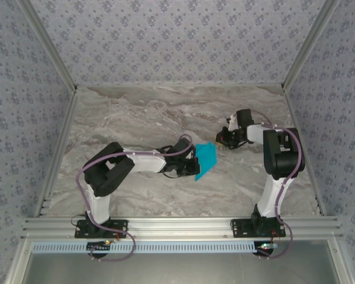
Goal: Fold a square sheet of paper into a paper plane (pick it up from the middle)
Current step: Fourth fold the wing at the center of the table.
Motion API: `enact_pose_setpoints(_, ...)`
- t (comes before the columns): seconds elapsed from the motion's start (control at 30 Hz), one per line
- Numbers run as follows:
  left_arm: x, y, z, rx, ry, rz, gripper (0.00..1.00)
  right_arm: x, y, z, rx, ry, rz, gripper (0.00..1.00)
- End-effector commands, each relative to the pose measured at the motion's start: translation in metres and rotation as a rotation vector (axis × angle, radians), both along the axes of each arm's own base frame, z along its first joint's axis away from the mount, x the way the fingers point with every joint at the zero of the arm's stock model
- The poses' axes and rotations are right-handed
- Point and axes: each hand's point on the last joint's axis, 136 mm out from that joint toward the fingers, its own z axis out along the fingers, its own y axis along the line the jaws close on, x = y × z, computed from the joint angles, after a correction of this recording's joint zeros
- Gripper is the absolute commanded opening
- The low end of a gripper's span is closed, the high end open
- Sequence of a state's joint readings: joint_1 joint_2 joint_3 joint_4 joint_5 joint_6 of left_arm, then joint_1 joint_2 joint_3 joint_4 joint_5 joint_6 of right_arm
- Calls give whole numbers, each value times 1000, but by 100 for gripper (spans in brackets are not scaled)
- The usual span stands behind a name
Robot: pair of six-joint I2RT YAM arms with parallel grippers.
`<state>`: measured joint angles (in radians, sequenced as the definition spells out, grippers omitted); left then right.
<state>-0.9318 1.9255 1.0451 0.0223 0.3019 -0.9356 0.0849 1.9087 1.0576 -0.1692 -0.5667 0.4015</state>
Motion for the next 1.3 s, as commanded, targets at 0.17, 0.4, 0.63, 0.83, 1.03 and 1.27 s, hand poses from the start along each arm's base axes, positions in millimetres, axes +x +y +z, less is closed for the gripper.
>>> enact_pose_setpoints(0.17, -54, 66, -75, 333, 194, -30, 0, -31, 31, 24, 51, -66, 80, 1)
enact_pose_setpoints(0.4, -56, 78, -71, 375, 184, -31, 0, -72, 68, 5, 66, -11, 185, 1)
enact_pose_setpoints(0.63, -62, 91, -65, 395, 178, -32, 0, -75, 68, -17, 34, 27, 192, 1)
enact_pose_setpoints(0.83, -65, 93, -67, 398, 191, -36, 0, -52, 36, -24, 28, 22, 94, 0)
enact_pose_setpoints(1.03, -65, 92, -67, 393, 191, -37, 0, -15, 14, -16, 49, -17, -15, 1)
enact_pose_setpoints(1.27, -65, 92, -67, 388, 192, -34, 0, 12, -10, -11, 10, -28, -95, 1)
